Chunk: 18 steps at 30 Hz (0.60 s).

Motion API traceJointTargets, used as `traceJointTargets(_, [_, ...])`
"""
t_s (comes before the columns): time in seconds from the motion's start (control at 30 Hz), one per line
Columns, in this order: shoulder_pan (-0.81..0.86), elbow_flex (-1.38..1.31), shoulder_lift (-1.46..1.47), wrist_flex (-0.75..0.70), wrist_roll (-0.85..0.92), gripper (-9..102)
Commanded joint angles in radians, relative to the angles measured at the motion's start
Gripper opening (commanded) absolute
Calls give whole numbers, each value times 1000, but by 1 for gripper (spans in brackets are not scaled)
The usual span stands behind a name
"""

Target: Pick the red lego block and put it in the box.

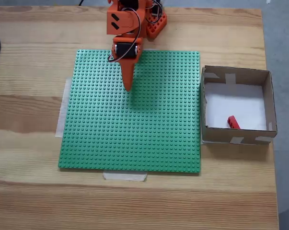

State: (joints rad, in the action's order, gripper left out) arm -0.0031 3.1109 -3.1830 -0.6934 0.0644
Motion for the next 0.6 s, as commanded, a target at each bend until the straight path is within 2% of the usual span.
traceJointTargets(0.0, [-2,34,-12,15,-5,-1])
traceJointTargets(0.57, [-9,89,-40,20,37,-1])
